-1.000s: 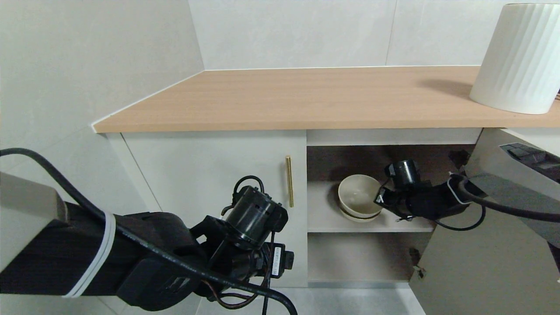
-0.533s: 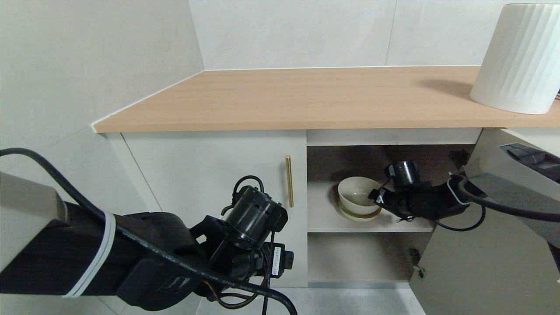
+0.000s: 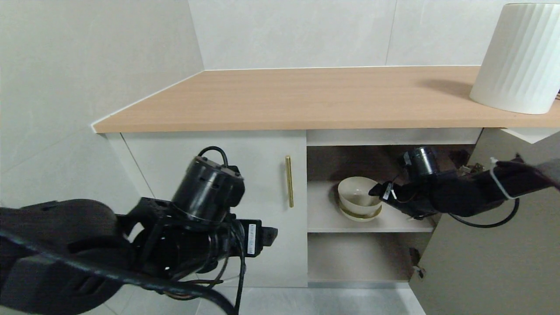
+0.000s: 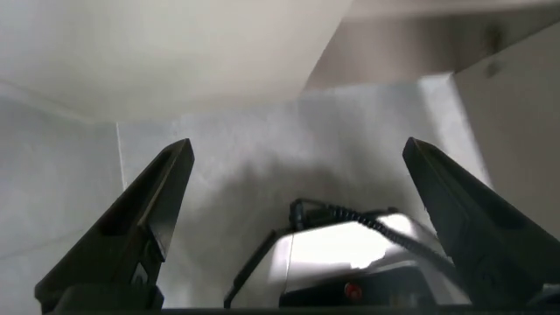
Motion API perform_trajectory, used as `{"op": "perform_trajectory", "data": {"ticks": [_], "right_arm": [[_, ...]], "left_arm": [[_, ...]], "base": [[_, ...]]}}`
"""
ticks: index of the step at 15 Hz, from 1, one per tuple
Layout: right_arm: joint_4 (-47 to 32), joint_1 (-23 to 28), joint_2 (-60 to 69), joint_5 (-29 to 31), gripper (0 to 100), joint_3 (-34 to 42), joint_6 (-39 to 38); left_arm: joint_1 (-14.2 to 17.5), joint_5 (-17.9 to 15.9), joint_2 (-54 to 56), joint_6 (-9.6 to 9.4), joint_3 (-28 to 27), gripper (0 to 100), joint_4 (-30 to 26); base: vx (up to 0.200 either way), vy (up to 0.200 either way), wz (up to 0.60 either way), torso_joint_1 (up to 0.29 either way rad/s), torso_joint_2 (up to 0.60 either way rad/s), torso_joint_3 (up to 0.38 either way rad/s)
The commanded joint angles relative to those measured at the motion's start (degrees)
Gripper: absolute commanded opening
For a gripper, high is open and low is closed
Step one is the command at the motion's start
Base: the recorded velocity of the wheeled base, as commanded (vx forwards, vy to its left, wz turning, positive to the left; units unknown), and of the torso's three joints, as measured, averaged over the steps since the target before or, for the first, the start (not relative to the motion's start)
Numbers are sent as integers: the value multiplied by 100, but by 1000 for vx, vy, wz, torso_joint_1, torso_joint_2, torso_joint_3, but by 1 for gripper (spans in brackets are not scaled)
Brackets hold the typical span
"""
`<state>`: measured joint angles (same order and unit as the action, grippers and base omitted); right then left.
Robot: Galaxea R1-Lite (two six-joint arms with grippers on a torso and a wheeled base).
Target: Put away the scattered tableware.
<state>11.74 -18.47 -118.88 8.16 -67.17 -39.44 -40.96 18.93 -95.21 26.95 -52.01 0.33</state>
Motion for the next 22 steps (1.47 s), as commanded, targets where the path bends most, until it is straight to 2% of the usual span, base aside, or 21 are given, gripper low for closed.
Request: {"op": "perform_trajectory", "data": {"ticks": [1, 2, 5, 7, 10, 13, 22], "right_arm": [[-629, -201, 2053, -543, 100, 978, 279], [-919, -298, 2563, -666, 100, 1224, 454], [-1112, -816, 3706, -684, 100, 1909, 876], [-1244, -1045, 4180, -675, 100, 2296, 1149], [-1297, -1308, 4189, -605, 100, 2656, 1298], [-1315, -1326, 4259, -552, 100, 2683, 1316], [-1385, -1326, 4303, -517, 100, 2709, 1395]], "left_arm": [[150, -56, 1259, -322, 498, 100, 11], [290, -118, 1549, -480, 771, 100, 11], [563, -153, 2191, -524, 1289, 100, 20], [651, -153, 2490, -533, 1298, 100, 11], [677, -144, 2463, -542, 1281, 100, 20], [668, -144, 2358, -533, 1307, 100, 20], [607, -144, 2349, -542, 1316, 100, 20]], "base": [[0, 0, 0, 0, 0, 0], [0, 0, 0, 0, 0, 0], [0, 0, 0, 0, 0, 0], [0, 0, 0, 0, 0, 0], [0, 0, 0, 0, 0, 0], [0, 0, 0, 0, 0, 0], [-200, 0, 0, 3, 1, 0]]}}
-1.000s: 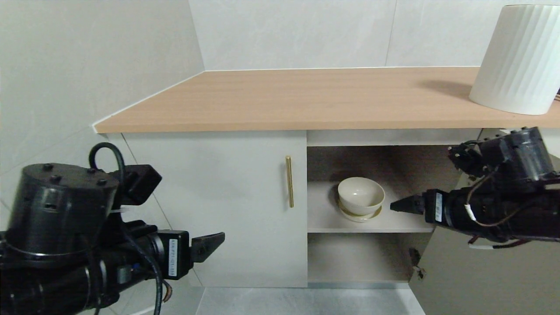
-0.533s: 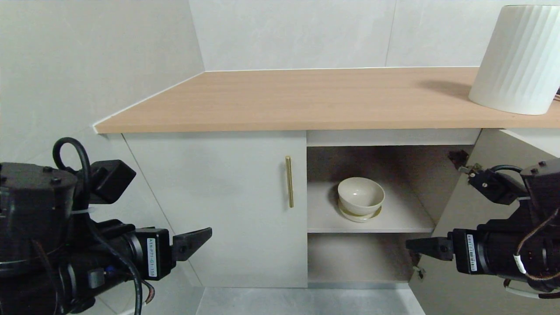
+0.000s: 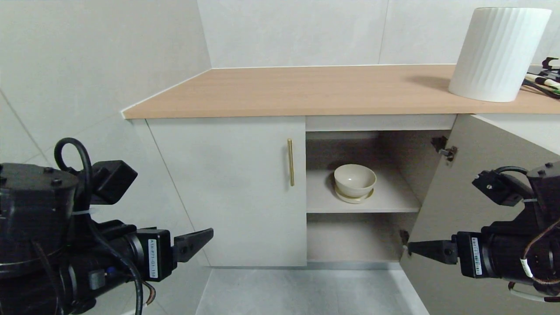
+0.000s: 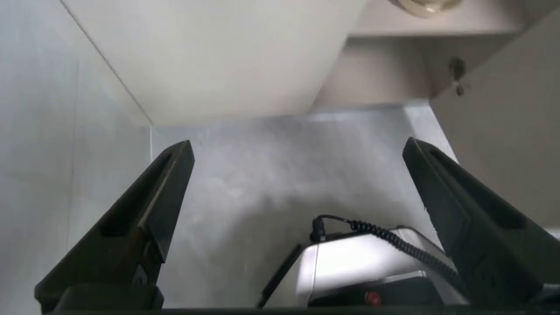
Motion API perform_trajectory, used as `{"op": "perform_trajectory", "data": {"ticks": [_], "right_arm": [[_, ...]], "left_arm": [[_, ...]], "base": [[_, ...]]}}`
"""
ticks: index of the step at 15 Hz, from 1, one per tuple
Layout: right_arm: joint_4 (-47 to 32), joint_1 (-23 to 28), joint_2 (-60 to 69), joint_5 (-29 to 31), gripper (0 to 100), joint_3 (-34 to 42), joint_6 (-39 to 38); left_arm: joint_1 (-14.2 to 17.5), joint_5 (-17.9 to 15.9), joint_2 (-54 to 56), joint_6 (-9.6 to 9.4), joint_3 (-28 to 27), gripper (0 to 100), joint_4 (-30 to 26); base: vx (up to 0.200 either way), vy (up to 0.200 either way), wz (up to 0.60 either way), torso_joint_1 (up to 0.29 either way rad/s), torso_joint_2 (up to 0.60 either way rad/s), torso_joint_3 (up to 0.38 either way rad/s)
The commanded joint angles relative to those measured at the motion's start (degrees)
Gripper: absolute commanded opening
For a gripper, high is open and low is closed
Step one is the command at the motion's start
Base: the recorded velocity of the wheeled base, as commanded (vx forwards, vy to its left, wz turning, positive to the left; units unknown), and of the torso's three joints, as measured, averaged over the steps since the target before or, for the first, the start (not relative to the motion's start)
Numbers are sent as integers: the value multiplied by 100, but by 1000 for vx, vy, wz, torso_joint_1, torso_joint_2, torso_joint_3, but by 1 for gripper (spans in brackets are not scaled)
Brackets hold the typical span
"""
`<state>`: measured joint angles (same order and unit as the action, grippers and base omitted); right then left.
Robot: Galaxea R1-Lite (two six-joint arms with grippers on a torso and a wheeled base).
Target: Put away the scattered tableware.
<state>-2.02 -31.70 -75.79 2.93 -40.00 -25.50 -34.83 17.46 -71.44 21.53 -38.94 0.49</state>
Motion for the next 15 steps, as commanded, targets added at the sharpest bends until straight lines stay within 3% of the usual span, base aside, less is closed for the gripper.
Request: {"op": "perform_trajectory", "data": {"ticks": [1, 6, 13, 15], "right_arm": [[-26, -3, -15, 15, 100, -8, 1], [-35, -3, -15, 24, 100, 1, 37], [-44, -3, 117, 41, 100, 27, 81], [-369, -3, 284, 103, 100, -26, 160]], "left_arm": [[-6, 3, -28, 0, 18, 100, -5], [-15, 3, -19, 0, 18, 100, -5], [-33, 3, 7, 0, 18, 100, -5], [-33, 3, -2, 0, 18, 100, -5]], "base": [[-200, 0, 0, -2, -2, 7], [-200, 0, 0, 4, 2, -1], [0, 0, 0, 0, 0, 0], [0, 0, 0, 0, 0, 0]]}}
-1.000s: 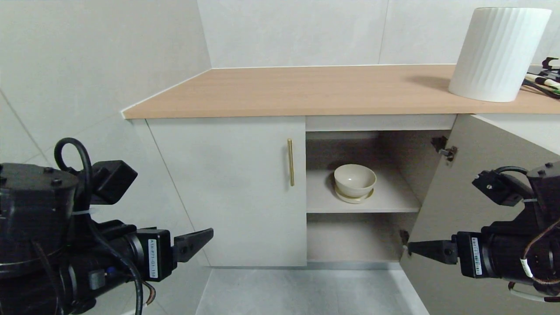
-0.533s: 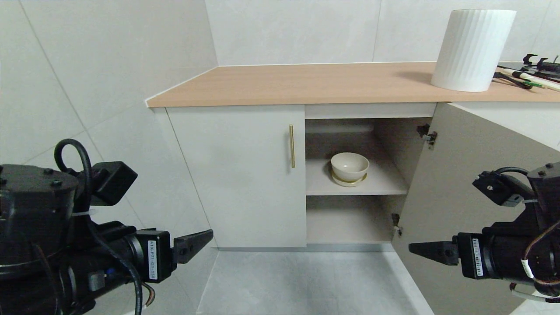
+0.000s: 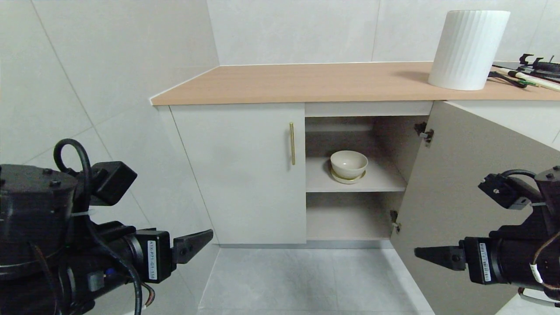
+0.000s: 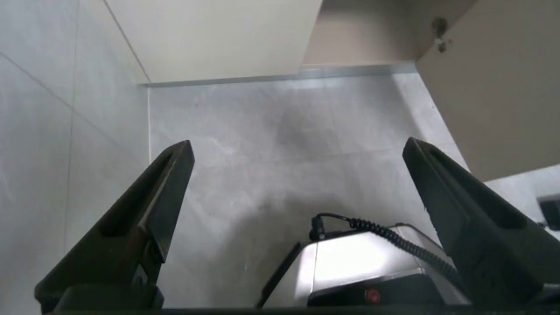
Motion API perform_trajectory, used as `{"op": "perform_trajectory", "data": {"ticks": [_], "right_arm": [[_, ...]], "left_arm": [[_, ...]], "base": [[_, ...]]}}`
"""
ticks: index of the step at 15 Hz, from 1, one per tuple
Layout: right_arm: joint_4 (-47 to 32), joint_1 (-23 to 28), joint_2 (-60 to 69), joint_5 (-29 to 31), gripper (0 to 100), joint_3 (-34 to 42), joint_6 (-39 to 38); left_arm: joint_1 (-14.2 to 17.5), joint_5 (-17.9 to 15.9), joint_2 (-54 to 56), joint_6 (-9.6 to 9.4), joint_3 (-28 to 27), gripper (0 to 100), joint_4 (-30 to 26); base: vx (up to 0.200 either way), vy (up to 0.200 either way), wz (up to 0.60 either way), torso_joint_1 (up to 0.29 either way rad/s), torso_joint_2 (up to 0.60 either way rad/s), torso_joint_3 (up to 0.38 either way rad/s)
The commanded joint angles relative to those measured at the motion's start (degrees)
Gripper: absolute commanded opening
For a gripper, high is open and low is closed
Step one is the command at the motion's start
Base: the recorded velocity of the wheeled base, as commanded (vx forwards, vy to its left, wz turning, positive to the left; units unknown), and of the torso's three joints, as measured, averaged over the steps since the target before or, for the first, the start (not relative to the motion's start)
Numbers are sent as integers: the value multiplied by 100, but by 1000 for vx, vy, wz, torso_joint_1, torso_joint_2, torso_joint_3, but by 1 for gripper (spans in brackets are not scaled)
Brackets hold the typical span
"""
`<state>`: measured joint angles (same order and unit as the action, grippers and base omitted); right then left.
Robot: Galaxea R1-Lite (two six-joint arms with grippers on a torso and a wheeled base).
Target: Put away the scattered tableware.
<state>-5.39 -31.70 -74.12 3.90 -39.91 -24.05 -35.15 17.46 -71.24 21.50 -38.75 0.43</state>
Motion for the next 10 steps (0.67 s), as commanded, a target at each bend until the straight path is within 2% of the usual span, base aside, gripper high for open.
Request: {"op": "perform_trajectory", "data": {"ticks": [1, 3, 6, 10], "right_arm": [[-182, -3, 240, 32, 100, -52, 111], [-410, -3, 416, 155, 100, -157, 146], [-1333, 5, 679, 199, 100, -474, 331], [-1825, 14, 785, 216, 100, -579, 472]], "left_arm": [[-1, 3, -21, 12, -1, 100, 1], [-1, 3, -4, 3, -1, 100, 1], [-1, 3, -13, -6, -1, 100, 1], [-1, 21, -4, -147, 43, 100, 1]], "base": [[0, 0, 0, 0, 0, 0], [0, 0, 0, 0, 0, 0], [0, 0, 0, 0, 0, 0], [0, -200, 0, 1, 0, 0]]}}
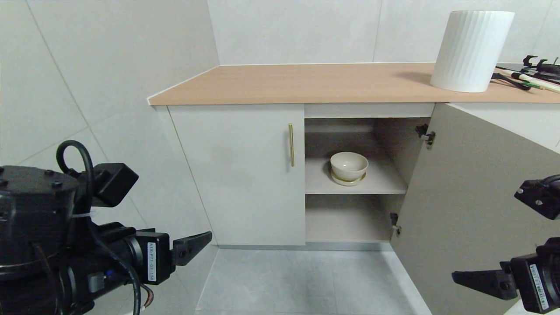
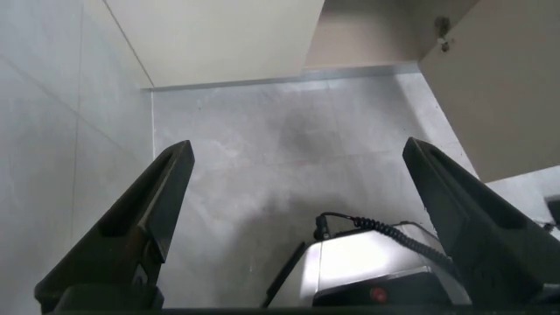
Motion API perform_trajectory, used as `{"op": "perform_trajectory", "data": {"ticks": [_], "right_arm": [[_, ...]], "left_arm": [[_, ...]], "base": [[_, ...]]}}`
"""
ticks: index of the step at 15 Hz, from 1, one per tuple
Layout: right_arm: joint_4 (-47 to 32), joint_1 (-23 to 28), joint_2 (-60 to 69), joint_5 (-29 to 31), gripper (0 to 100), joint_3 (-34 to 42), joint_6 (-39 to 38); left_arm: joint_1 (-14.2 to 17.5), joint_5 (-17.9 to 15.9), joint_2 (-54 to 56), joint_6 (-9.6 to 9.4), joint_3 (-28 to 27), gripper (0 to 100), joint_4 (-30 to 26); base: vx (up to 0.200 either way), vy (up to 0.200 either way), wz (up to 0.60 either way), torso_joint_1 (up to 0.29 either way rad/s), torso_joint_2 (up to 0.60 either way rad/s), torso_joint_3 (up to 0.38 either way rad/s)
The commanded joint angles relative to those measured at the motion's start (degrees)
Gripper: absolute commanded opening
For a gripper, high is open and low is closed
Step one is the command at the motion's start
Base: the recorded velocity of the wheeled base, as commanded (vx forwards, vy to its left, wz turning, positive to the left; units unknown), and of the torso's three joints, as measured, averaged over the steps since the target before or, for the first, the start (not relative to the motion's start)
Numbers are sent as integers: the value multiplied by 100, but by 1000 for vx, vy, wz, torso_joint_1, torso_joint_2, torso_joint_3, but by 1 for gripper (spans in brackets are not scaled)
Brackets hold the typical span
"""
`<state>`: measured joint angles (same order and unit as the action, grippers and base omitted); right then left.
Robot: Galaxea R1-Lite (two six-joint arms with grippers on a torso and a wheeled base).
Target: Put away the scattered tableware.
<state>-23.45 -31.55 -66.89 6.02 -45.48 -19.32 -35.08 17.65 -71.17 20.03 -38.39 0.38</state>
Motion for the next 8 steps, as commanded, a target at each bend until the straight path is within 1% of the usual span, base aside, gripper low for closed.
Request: {"op": "perform_trajectory", "data": {"ticks": [1, 3, 7, 8], "right_arm": [[-326, 0, 71, 4, 100, -101, 87], [-511, 0, 71, -5, 100, -171, 113], [-1390, 0, 124, 4, 100, -426, 262], [-1469, 0, 132, 4, 100, -435, 297]], "left_arm": [[-7, 1, -11, -8, 7, 100, 6], [-7, -7, -11, -8, 7, 100, 6], [-7, -7, -11, -8, 7, 100, 6], [-7, -7, -11, -8, 7, 100, 6]], "base": [[0, -200, 0, 7, 2, -2], [0, -200, 0, -2, 0, 5], [0, -200, 0, 2, 0, 1], [0, -200, 0, 2, 7, 2]]}}
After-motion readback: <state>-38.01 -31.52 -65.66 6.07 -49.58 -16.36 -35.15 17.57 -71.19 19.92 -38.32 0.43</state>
